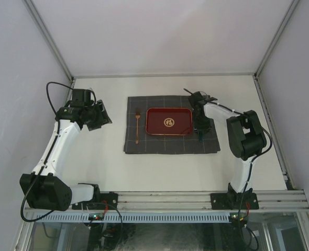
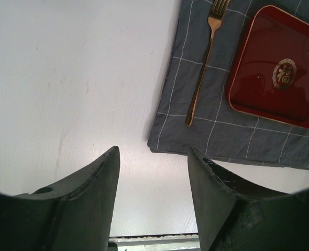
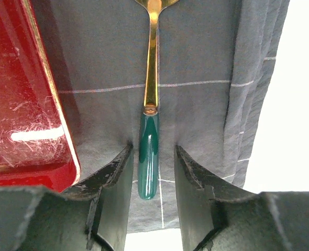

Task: Set the dinner table for one person
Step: Place the spoon on the napkin, then adjust the cup on the napkin.

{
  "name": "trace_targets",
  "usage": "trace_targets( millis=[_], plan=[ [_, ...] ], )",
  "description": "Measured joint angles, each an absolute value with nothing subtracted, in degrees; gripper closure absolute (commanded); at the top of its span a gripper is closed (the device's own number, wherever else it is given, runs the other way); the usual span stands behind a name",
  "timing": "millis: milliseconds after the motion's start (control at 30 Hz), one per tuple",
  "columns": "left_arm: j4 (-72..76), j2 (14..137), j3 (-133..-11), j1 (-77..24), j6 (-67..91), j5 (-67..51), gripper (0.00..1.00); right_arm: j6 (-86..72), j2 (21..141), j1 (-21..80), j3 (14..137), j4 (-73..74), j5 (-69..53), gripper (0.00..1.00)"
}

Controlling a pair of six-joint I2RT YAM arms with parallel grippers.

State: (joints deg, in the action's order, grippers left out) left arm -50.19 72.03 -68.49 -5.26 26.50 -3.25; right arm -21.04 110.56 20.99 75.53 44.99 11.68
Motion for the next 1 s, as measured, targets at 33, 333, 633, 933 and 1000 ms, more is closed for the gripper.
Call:
trace_targets(
  millis=[33, 333, 633, 933, 1000],
  plan=[
    [-50.19, 72.03, -68.49, -5.26, 26.48, -3.25, 0.41, -21.17, 110.50, 21.12, 75.61, 45.21, 12.01, 0.64],
    [-50.19, 72.01, -68.49, -5.26, 26.48, -3.25, 0.41, -21.85, 106.69, 23.05, 83.70, 50.28, 15.38, 0.57],
    [-50.17, 72.01, -68.49, -5.26, 26.44, -3.27, 0.41, -21.52, 106.41, 21.32, 99.48, 52.53, 16.86, 0.58],
    [-50.17, 72.20, -68.49, -5.26, 26.39, -3.18, 0.41, -20.86, 120.05, 15.05, 115.11, 54.00, 15.38, 0.60],
    [-50.19, 72.60, -68.49, -5.26, 26.39, -3.18, 0.41, -20.73, 122.61, 14.33, 116.95, 54.59, 14.79, 0.60]
  ],
)
